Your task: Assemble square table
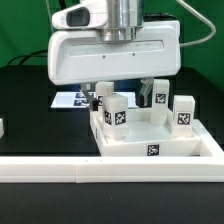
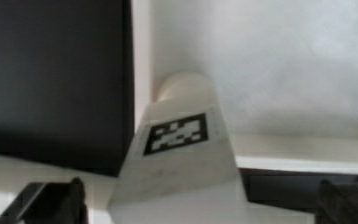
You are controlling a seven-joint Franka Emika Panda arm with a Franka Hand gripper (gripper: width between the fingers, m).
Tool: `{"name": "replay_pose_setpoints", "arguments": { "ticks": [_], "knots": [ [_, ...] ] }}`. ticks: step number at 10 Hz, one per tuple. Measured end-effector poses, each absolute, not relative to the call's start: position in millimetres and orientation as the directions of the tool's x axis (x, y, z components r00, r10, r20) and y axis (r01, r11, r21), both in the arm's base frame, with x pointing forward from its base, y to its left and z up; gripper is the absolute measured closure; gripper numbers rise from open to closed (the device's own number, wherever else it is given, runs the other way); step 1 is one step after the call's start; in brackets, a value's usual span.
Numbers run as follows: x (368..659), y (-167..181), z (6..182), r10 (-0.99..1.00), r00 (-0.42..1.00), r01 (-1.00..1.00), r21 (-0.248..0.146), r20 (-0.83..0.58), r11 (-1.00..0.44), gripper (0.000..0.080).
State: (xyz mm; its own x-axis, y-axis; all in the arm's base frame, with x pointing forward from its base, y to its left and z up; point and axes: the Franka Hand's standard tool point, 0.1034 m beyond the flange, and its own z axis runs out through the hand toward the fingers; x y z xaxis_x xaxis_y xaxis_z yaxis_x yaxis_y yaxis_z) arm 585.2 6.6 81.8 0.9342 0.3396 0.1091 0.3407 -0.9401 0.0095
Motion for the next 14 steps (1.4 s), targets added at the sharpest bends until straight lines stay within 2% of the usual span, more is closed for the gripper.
{"name": "replay_pose_setpoints", "arguments": {
  "ticks": [2, 4, 5, 6, 9, 12, 14],
  "knots": [
    [585.0, 6.4, 81.5, 0.434, 0.895, 0.434, 0.024, 0.107, -0.901, 0.0151],
    [585.0, 6.2, 81.5, 0.438, 0.893, 0.438, 0.024, 0.107, -0.899, 0.0406],
    [585.0, 6.2, 81.5, 0.438, 0.893, 0.438, 0.024, 0.107, -0.899, 0.0406],
    [585.0, 6.1, 81.4, 0.438, 0.893, 0.438, 0.024, 0.107, -0.899, 0.0509],
    [585.1, 6.4, 81.3, 0.394, 0.912, 0.395, 0.020, 0.111, -0.919, 0.0509],
    [586.2, 6.5, 80.9, 0.120, 0.982, 0.121, -0.002, 0.145, -0.993, 0.0509],
    [586.0, 5.1, 80.7, -0.100, 0.982, -0.095, -0.036, 0.161, -0.995, 0.0509]
  ]
}}
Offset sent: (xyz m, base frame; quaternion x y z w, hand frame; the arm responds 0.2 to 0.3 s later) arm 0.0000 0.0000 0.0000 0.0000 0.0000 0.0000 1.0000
